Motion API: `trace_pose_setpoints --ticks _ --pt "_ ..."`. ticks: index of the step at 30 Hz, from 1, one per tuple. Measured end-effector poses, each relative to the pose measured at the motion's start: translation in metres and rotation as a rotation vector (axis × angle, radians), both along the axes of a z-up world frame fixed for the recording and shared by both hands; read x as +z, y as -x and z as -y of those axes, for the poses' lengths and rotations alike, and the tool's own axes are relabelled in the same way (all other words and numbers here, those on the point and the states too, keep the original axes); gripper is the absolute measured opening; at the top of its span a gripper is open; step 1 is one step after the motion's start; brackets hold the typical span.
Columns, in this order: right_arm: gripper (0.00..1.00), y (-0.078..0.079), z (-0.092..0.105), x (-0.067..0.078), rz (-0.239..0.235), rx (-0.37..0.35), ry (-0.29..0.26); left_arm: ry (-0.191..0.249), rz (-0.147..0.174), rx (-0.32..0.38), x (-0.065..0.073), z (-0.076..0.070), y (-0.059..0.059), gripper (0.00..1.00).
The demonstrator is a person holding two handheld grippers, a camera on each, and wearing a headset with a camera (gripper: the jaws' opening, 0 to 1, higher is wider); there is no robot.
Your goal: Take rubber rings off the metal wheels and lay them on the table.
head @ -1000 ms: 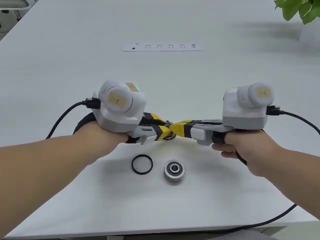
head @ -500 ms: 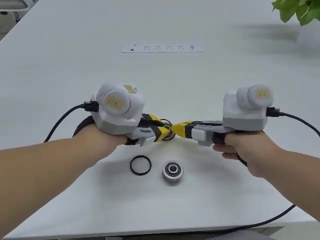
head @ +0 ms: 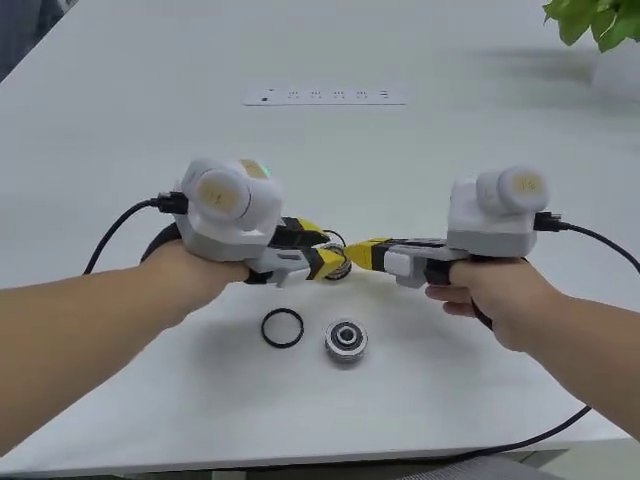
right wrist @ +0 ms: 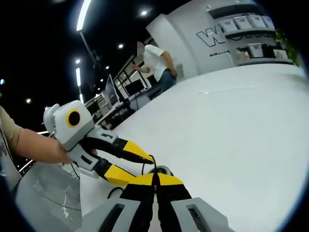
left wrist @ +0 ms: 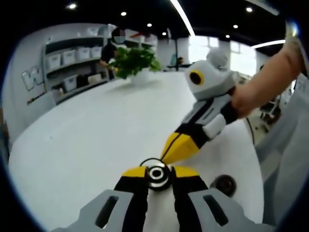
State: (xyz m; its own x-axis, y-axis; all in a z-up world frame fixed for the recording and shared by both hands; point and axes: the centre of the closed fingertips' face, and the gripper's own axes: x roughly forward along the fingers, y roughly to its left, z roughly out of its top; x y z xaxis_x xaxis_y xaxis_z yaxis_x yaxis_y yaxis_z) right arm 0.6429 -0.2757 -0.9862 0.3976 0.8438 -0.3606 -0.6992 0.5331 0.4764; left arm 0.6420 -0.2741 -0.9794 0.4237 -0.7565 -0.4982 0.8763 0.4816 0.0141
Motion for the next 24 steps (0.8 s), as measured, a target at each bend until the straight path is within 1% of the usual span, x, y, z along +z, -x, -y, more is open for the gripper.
trace_pose_setpoints --ticks 6,16,24 --pt "0.0 0.0 -0.002 0.006 -0.002 0.002 -0.016 0.016 0.022 -0.023 0.014 -0.004 0.008 0.25" --pt "0.0 0.003 -0.01 0.016 -0.004 0.024 -0.031 0.071 0.044 -0.031 0.037 -0.016 0.019 0.35" --pt "0.0 0.004 -0.016 0.017 -0.003 0.045 -0.009 0.08 0.047 -0.03 0.043 -0.033 0.026 0.43"
